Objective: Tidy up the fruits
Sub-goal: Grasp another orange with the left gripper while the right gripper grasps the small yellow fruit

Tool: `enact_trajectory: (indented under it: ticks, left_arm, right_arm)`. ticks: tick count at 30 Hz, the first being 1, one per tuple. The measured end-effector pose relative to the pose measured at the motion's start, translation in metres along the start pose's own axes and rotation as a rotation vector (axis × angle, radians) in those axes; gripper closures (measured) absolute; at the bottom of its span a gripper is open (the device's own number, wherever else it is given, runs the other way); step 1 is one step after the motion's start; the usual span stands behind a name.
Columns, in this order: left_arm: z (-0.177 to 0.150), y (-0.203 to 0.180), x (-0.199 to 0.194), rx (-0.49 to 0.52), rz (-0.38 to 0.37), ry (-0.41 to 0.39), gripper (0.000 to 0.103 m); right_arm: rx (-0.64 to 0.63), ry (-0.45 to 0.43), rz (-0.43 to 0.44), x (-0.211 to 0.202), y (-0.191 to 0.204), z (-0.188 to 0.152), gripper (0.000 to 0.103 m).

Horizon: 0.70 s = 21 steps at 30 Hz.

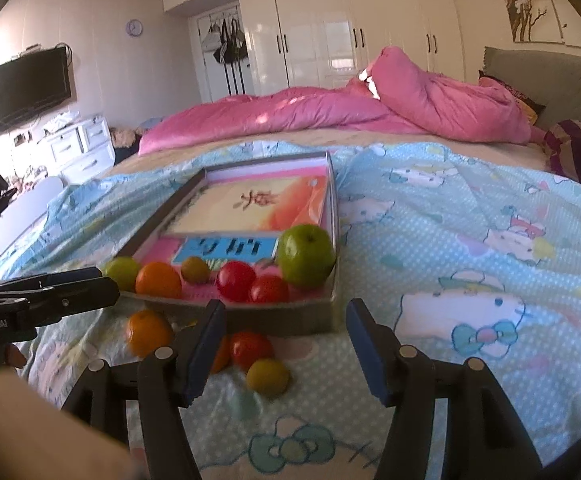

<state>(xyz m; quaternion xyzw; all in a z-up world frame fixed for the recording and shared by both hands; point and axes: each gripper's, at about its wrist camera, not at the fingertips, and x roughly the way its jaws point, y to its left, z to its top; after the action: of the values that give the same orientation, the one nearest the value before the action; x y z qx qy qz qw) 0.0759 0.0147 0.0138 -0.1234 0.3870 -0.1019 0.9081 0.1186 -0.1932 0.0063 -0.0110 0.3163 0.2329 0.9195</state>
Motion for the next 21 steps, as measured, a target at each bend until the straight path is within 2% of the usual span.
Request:
enact_trajectory:
  ticks: [7, 10, 12, 15, 21]
  left_arm:
    - [-0.014, -0.018, 0.013, 0.061, 0.014, 0.056, 0.035]
    - [-0.016, -0.021, 0.019, 0.076, 0.023, 0.068, 0.037]
    - [-0.017, -0.021, 0.024, 0.076, 0.024, 0.084, 0.046]
    - [-0.017, -0.018, 0.031, 0.069, 0.039, 0.097, 0.05]
    - [-0.012, -0.013, 0.043, 0.039, 0.057, 0.101, 0.06]
  right_arm:
    - [-0.027, 0.096, 0.013, 0.007, 0.004, -0.017, 0.041]
    - [-0.058, 0.114, 0.01, 0.012, 0.007, -0.02, 0.053]
    - [-0.074, 0.116, 0.015, 0.014, 0.009, -0.021, 0.063]
    - [-0.092, 0.127, 0.019, 0.017, 0.013, -0.023, 0.077]
    - [-0.106, 0.138, 0.04, 0.015, 0.017, -0.024, 0.078]
